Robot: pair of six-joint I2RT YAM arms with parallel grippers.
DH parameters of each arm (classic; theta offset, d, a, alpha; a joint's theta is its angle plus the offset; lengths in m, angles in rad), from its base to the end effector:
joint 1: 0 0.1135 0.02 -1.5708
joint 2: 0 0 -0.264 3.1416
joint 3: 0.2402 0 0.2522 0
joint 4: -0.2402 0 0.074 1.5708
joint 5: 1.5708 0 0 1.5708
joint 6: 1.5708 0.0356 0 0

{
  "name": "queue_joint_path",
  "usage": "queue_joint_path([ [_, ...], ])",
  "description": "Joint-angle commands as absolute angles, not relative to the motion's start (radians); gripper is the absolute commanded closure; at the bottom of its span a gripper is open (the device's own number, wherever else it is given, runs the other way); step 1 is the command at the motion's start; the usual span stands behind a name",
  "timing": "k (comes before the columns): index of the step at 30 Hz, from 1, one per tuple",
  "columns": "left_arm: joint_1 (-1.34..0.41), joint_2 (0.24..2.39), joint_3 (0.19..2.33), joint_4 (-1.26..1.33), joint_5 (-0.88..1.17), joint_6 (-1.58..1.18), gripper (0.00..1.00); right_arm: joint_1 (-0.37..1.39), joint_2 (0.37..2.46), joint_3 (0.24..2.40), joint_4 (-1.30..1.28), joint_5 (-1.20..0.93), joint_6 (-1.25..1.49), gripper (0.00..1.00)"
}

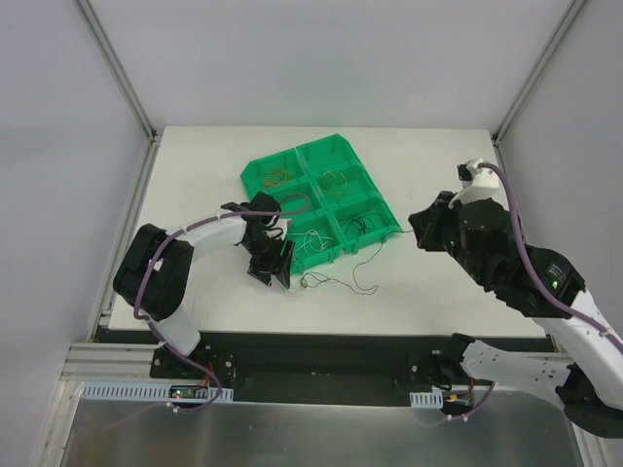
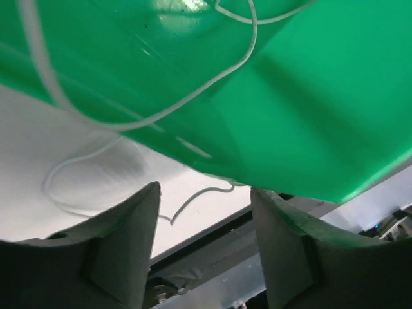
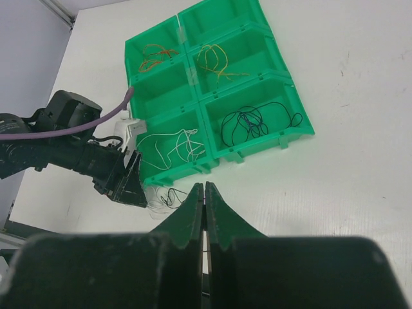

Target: Untangle the cables

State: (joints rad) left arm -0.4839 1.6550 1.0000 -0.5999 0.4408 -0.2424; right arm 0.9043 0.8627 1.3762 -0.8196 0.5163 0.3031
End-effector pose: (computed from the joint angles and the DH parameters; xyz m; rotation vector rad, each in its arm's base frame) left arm 0.2638 -0.1558 0.1740 0.4529 2.8715 -0.7728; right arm 0.0956 0.0931 0.4550 -0.2023 1.8401 0.3609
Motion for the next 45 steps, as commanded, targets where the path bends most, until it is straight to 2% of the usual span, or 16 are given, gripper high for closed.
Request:
queue_joint_path([
  [1, -0.499, 1.677, 1.017, -0.627, 0.469, -0.239, 0.49, 0.9, 0.865, 1.404, -0.785, 0.532, 0.311, 1.0],
  [4, -0.499, 1.638, 1.003, -0.626, 0.469, -0.255, 0.66, 0.899, 0.862, 1.402, -0.784, 0.545, 0.31, 1.0],
  [8, -0.499, 1.551, 0.971, -0.641, 0.473, -0.261, 0.96, 0.899, 0.867, 1.414, -0.785, 0.593, 0.264, 1.0],
  [9, -0.499, 1.524, 0.968, -0.652, 0.463, -0.265, 1.0, 0.9, 0.871, 1.425, -0.787, 0.618, 0.244, 1.0],
  [13, -0.497, 1.392, 0.986, -0.738, 0.318, -0.285, 1.0, 0.896, 0.908, 1.502, -0.825, 0.783, 0.125, 1.0],
  [16, -0.494, 1.301, 1.047, -0.836, 0.015, -0.352, 1.0, 0.809, 0.975, 1.577, -0.923, 0.92, 0.046, 1.0],
  [19, -0.465, 1.206, 1.135, -0.983, -0.399, -0.518, 1.0, 0.55, 1.047, 1.612, -1.018, 0.852, 0.015, 1.0],
  [20, -0.433, 1.174, 1.155, -1.021, -0.475, -0.569, 1.0, 0.435, 1.074, 1.626, -1.067, 0.813, 0.04, 1.0],
  [23, -0.269, 1.086, 1.193, -1.057, -0.57, -0.624, 1.0, 0.084, 1.111, 1.611, -1.146, 0.68, 0.112, 1.0],
  [24, -0.209, 1.065, 1.196, -1.057, -0.587, -0.621, 1.0, 0.034, 1.121, 1.605, -1.17, 0.718, 0.145, 1.0],
  [25, -0.155, 1.043, 1.203, -1.068, -0.615, -0.62, 1.0, 0.014, 1.132, 1.606, -1.193, 0.748, 0.156, 1.0],
  [27, -0.15, 1.039, 1.235, -1.13, -0.747, -0.643, 1.0, -0.036, 1.15, 1.608, -1.201, 0.73, 0.164, 1.0],
  [31, -0.15, 1.017, 1.262, -1.147, -0.868, -0.612, 1.0, -0.061, 1.21, 1.647, -1.209, 0.799, 0.141, 1.0],
  [36, -0.163, 0.983, 1.246, -1.163, -0.972, -0.583, 1.0, -0.136, 1.311, 1.706, -1.201, 0.758, 0.138, 1.0],
  [45, -0.285, 0.845, 1.284, -1.155, -1.339, -0.413, 1.0, -0.314, 1.61, 1.851, -1.212, 0.595, 0.167, 1.0],
])
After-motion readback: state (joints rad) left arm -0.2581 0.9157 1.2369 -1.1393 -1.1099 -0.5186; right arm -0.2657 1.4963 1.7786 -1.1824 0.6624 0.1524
